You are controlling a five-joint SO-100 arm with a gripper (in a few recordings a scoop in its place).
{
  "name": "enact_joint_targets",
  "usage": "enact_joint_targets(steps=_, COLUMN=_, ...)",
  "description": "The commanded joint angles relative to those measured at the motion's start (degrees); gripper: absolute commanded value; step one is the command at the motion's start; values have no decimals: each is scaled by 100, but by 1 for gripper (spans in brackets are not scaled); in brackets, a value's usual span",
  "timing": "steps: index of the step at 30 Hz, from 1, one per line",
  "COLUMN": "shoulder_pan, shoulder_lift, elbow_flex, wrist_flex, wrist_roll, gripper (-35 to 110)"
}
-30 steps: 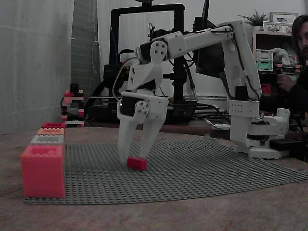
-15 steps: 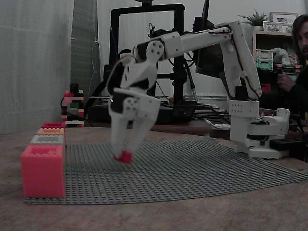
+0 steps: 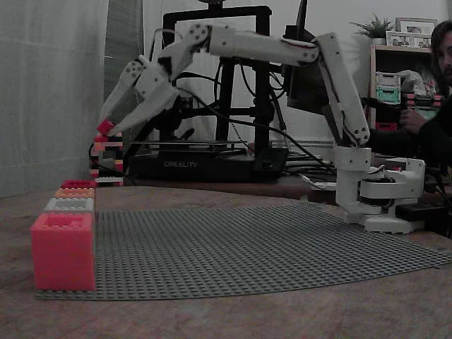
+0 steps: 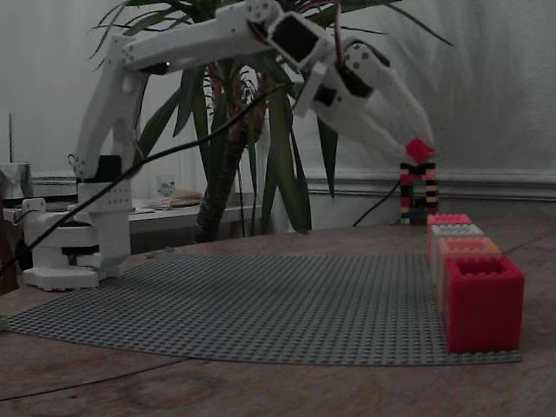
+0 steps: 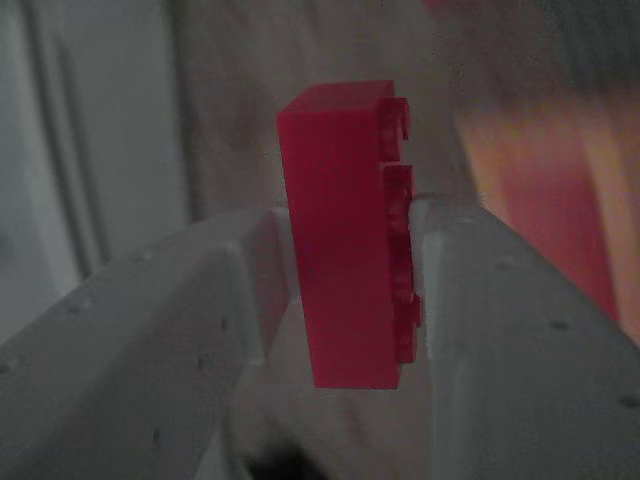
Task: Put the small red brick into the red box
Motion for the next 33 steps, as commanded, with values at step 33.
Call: enact_joint_targets(steps=33, shoulder_pan=466, shoulder_lift=-1477, elbow_flex=-1099, wrist_flex=-1740, wrist_roll=-334, gripper=4)
